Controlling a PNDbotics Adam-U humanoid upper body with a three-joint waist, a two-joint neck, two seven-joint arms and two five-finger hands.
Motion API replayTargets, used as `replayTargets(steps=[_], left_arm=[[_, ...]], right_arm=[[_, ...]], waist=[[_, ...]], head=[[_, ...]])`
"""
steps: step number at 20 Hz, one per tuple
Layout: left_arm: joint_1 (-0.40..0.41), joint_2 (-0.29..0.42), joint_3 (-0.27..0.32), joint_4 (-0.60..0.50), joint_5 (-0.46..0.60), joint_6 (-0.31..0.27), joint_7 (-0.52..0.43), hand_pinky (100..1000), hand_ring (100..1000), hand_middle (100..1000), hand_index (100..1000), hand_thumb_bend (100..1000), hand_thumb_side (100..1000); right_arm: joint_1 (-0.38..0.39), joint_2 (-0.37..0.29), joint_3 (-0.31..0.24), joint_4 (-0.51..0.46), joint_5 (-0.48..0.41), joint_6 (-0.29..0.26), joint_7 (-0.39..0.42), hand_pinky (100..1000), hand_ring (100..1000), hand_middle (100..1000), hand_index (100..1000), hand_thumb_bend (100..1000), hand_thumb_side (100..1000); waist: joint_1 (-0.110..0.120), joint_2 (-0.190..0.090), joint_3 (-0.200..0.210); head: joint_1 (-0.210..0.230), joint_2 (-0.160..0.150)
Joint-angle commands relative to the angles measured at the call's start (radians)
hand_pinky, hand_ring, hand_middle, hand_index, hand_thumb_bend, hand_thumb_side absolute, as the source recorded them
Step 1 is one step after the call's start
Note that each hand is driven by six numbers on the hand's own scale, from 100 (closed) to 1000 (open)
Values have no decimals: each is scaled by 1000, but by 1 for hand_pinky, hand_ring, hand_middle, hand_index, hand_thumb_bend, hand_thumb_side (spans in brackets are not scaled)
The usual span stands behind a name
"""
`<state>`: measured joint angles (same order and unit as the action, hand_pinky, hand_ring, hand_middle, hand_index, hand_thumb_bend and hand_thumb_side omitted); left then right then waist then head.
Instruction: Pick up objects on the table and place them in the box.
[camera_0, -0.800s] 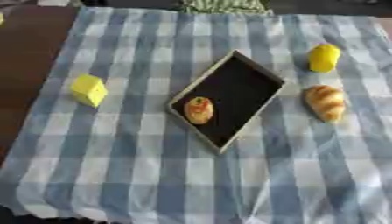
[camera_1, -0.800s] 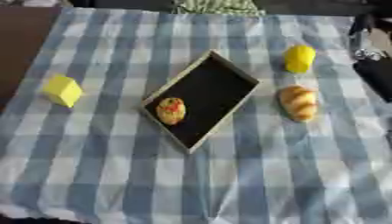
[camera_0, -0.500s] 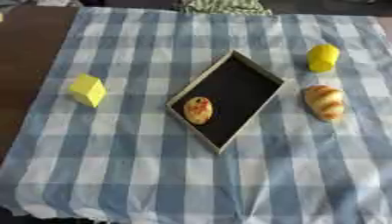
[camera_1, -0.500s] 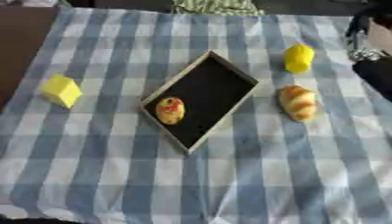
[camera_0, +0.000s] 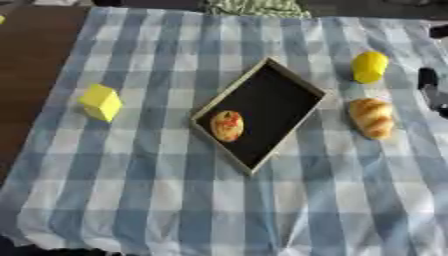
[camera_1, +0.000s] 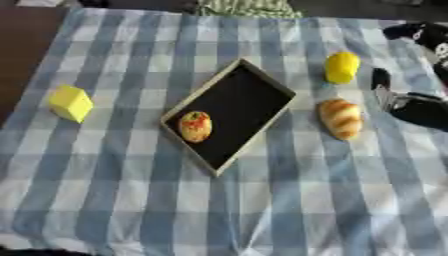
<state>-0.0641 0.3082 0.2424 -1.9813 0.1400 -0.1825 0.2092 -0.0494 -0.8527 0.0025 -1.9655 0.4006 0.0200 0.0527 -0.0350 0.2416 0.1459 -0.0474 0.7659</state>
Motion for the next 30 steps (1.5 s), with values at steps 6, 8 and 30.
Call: replayTargets(steps=[6,8,30], left_arm=[[-9,25,-3,-15,5,1,-9,744,796,624,776,100,685],[-10,24,-5,-14,7,1,-12,744,797,625,776,100,685],[-16,20,-21,0,26,2,-34,744,802,626,776,100,686]], right_arm=[[-16,-218,61,1,90,14,120,927,998,874,923,100,376],[-26,-233,61,-2,78,22,151,927,999,871,924,100,381],[-185,-191,167,227,-34,38,342,939,1000,808,928,100,364]], waist=[[3,-21,-2],[5,-21,-2],[14,-13,8]], head=[[-3,4],[-4,4],[-22,4]])
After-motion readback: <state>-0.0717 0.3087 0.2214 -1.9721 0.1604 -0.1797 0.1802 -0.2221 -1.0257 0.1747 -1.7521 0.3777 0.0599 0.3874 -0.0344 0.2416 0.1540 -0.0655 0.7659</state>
